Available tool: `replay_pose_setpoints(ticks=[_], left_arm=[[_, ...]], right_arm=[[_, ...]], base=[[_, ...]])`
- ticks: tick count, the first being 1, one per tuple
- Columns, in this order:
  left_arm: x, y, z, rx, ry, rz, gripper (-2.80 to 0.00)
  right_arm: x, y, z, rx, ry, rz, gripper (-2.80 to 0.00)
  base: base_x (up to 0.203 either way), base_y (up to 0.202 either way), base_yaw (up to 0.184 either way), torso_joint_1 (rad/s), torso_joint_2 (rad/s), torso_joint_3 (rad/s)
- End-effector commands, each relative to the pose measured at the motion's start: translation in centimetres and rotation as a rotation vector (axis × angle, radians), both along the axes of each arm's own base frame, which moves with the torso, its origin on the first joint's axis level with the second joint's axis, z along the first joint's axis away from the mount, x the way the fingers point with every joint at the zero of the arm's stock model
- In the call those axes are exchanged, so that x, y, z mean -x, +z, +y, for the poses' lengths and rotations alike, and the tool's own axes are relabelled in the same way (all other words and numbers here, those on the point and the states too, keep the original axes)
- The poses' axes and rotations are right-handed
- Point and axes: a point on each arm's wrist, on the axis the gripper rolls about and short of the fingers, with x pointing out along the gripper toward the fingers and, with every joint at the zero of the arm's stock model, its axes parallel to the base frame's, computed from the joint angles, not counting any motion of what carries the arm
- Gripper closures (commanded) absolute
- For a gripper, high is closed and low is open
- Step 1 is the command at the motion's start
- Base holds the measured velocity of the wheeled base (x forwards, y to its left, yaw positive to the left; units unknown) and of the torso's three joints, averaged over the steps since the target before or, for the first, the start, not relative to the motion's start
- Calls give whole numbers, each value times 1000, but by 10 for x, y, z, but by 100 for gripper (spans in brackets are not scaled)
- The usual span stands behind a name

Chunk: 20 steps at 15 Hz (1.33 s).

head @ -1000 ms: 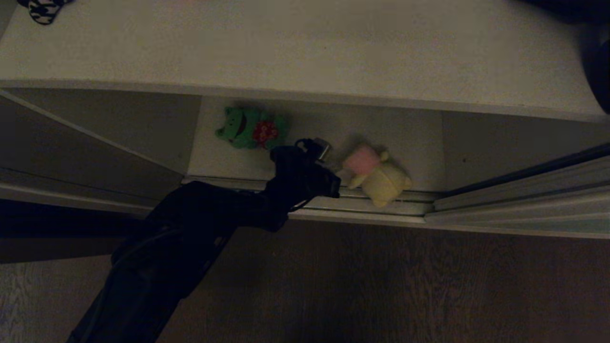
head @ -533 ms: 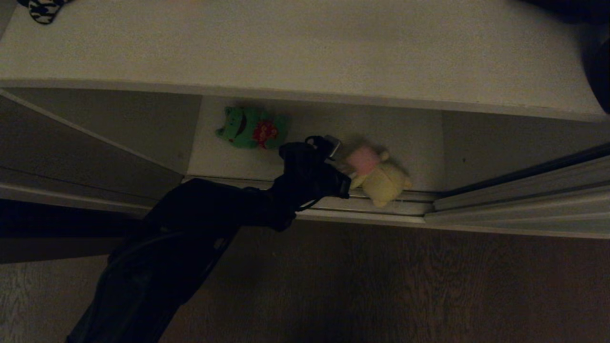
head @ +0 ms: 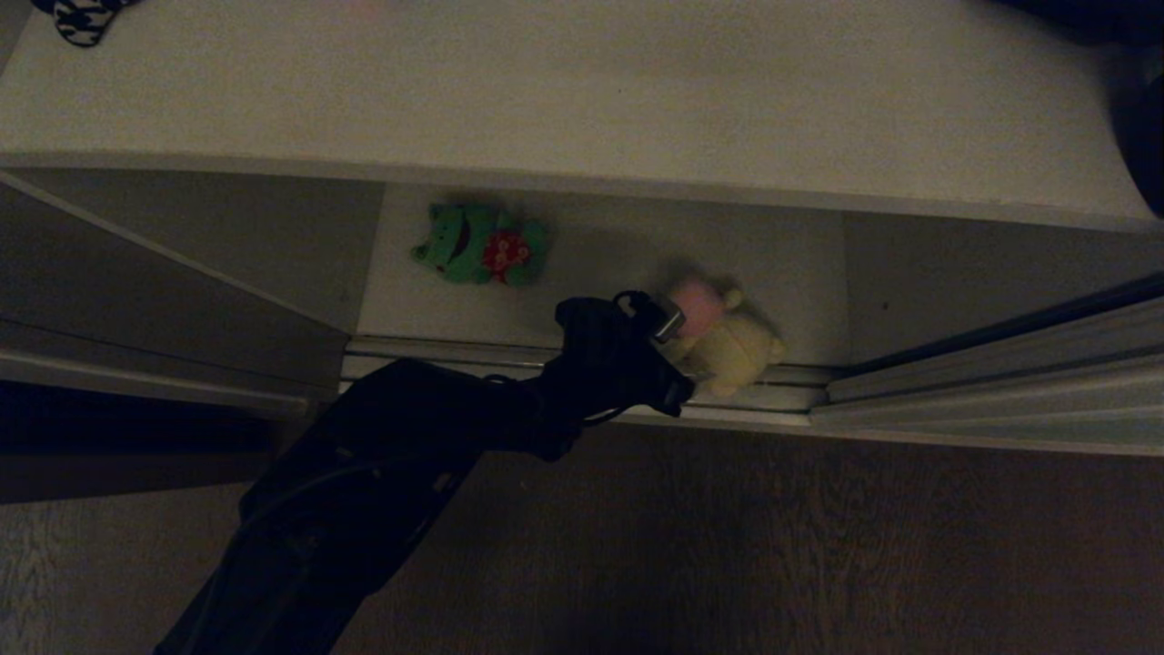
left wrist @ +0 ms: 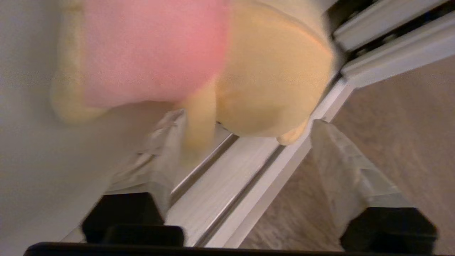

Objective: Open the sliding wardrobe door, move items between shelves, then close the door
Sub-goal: Place the pink doll on the higher shelf

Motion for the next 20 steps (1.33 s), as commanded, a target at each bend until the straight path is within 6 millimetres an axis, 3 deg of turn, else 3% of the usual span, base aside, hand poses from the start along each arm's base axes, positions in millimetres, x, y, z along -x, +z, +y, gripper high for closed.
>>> replay_pose_setpoints(ticks=[1,8,14,19,20], left_arm=[[-2,-5,1,-9,17,6,-280],[-10,-25,7,-26,-47,11,-280],[-20,-28,22,-30,-17,5,-280],[-20,-29,22,-27,-18,4,-280],[-20,-29,22,-25,-18,3,0]], right_arm=[[0,0,0,1,1,-1,0],[0,0,0,1,1,0,0],[0,0,0,1,0,-1,0],[0,0,0,1,1,-1,0],[0,0,0,1,1,-1,0]], base=[[0,0,0,0,0,0],[0,0,0,0,0,0],[0,0,0,0,0,0],[0,0,0,0,0,0],[0,0,0,0,0,0]])
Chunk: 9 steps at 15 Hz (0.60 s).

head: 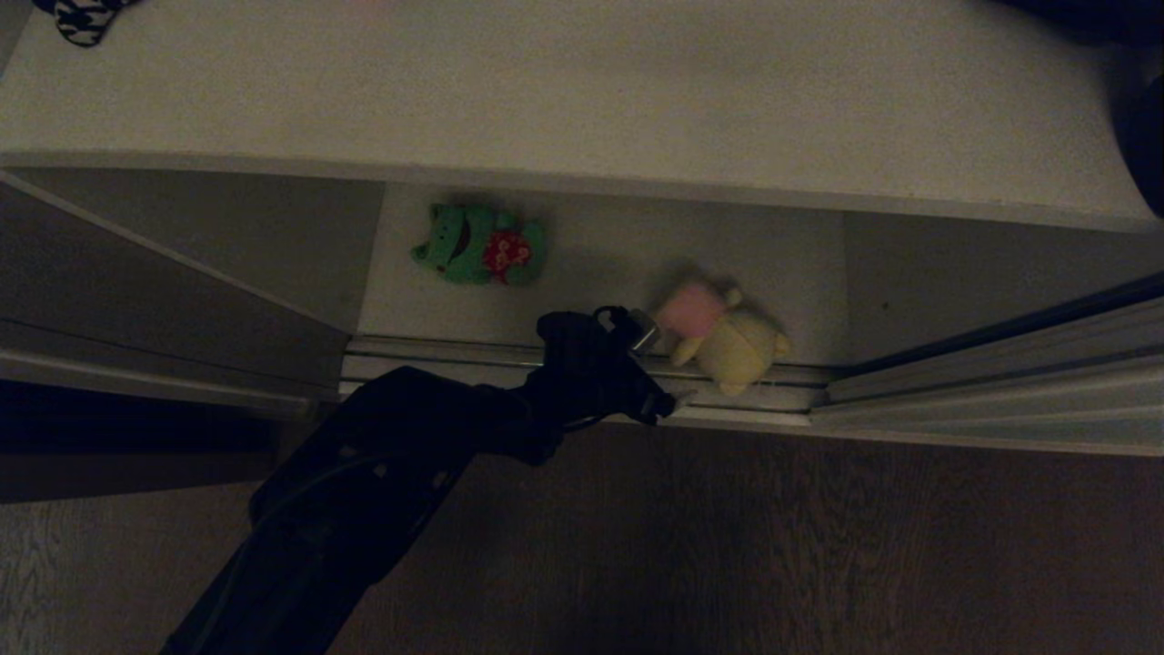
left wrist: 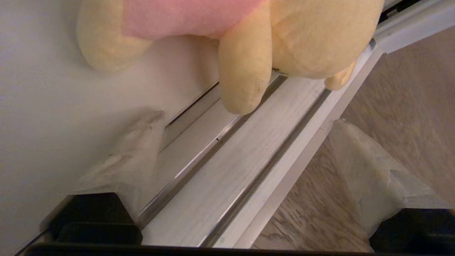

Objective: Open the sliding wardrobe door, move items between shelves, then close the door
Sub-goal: Place the pink doll on the higher shelf

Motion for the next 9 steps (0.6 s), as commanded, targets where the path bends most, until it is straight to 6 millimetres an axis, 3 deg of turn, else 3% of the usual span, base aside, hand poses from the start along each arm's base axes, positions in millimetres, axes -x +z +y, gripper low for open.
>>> replay_pose_setpoints(ticks=[1,9], left_arm=[[0,-1,-1,9,-2,3,0],[0,3,0,21,-2,-3,0]], right_arm=[[0,0,0,1,0,1,0],[0,0,0,1,0,0,0]], base=[[0,0,0,0,0,0],[0,0,0,0,0,0]])
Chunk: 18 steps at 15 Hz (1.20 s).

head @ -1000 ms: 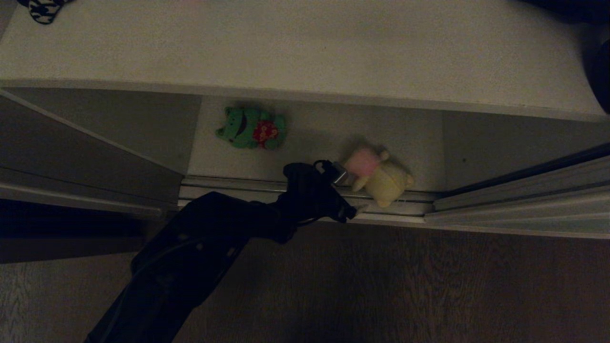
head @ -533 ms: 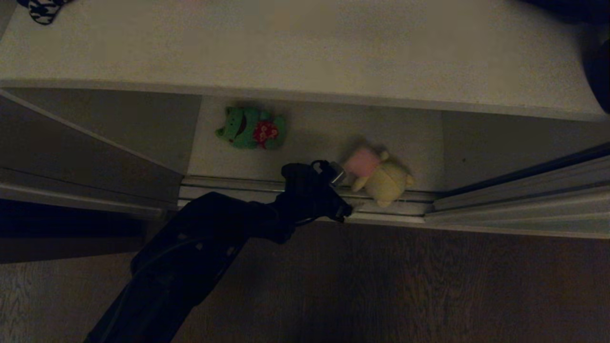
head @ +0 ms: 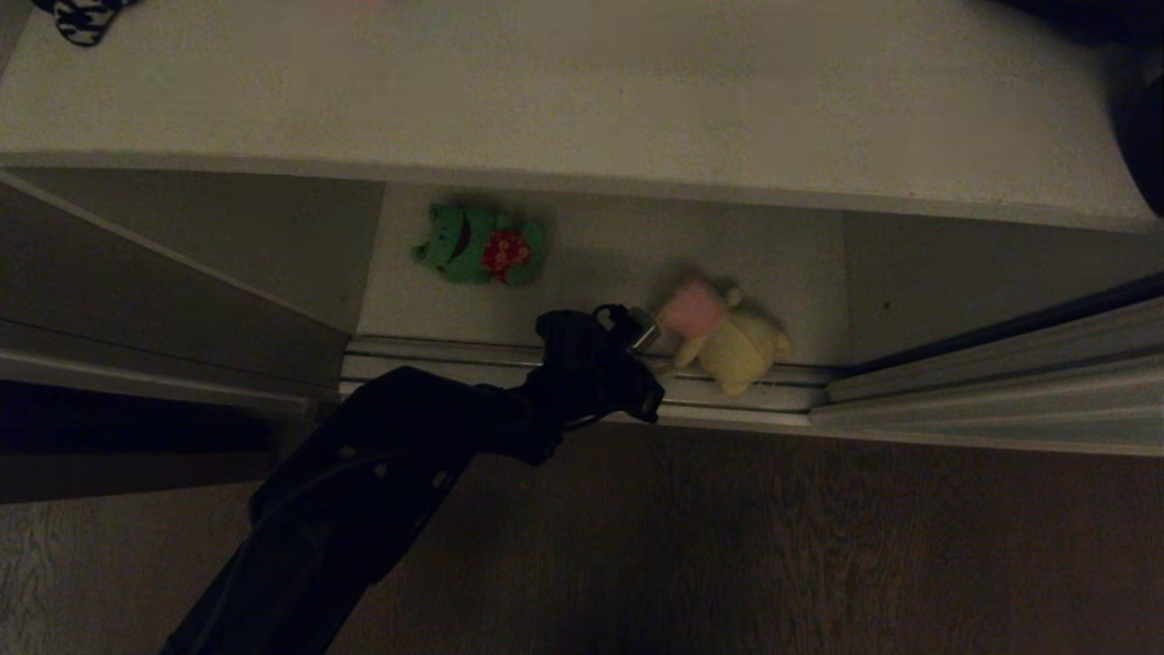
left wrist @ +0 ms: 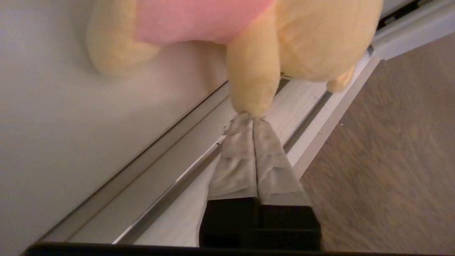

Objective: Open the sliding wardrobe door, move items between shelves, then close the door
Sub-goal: Place the pink doll on the higher shelf

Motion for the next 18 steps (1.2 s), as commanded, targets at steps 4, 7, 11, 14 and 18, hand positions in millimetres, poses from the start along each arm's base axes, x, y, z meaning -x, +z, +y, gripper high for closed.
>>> replay_pose_setpoints(ticks=[4,7,11,14,18], left_arm=[[0,11,0,84,2,-5,0],[3,35,1,247,15,6,0],[6,43,4,274,30,28,0],[4,38,3,253,42,49,0],[6,36,3,237,45,81,0]], right_arm=[[0,0,0,0,1,1,0],[0,0,0,0,1,0,0],[0,0,0,0,1,0,0],[0,0,0,0,1,0,0],[0,0,0,0,1,0,0]], base=[[0,0,0,0,0,0],[0,0,0,0,0,0],[0,0,0,0,0,0],[0,0,0,0,0,0],[0,0,0,0,0,0]])
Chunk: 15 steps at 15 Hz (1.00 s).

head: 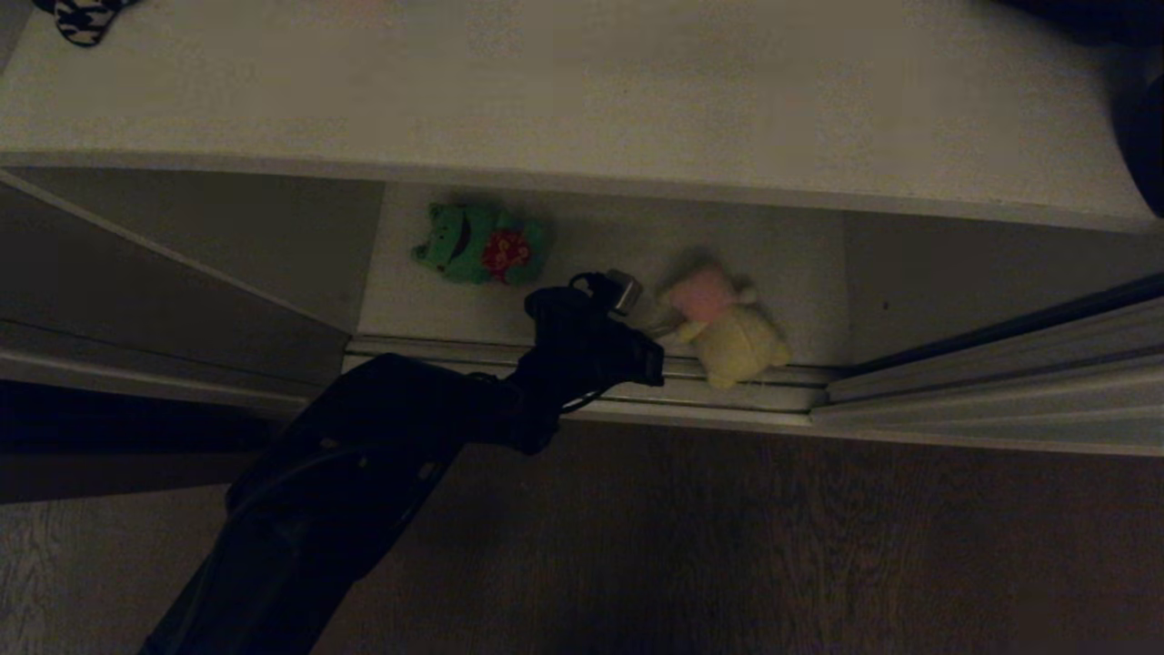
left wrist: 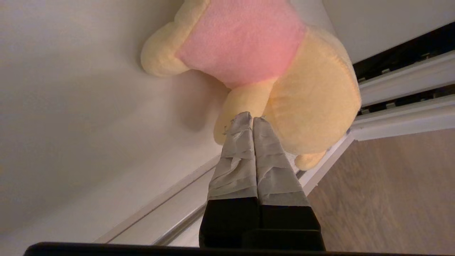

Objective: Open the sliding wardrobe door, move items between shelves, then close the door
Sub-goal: Place the pink doll on the higher shelf

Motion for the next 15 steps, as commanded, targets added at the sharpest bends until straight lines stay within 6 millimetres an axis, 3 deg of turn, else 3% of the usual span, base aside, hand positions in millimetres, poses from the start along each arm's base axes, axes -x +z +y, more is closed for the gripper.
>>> replay_pose_setpoints(ticks=[1,15], left_arm=[[2,0,0,0,-2,4,0],[18,-9,-4,-35,-23,46,0]], right_arm=[[0,0,0,1,1,0,0],[0,0,0,1,1,0,0]], base=[[0,0,0,0,0,0],[0,0,0,0,0,0]])
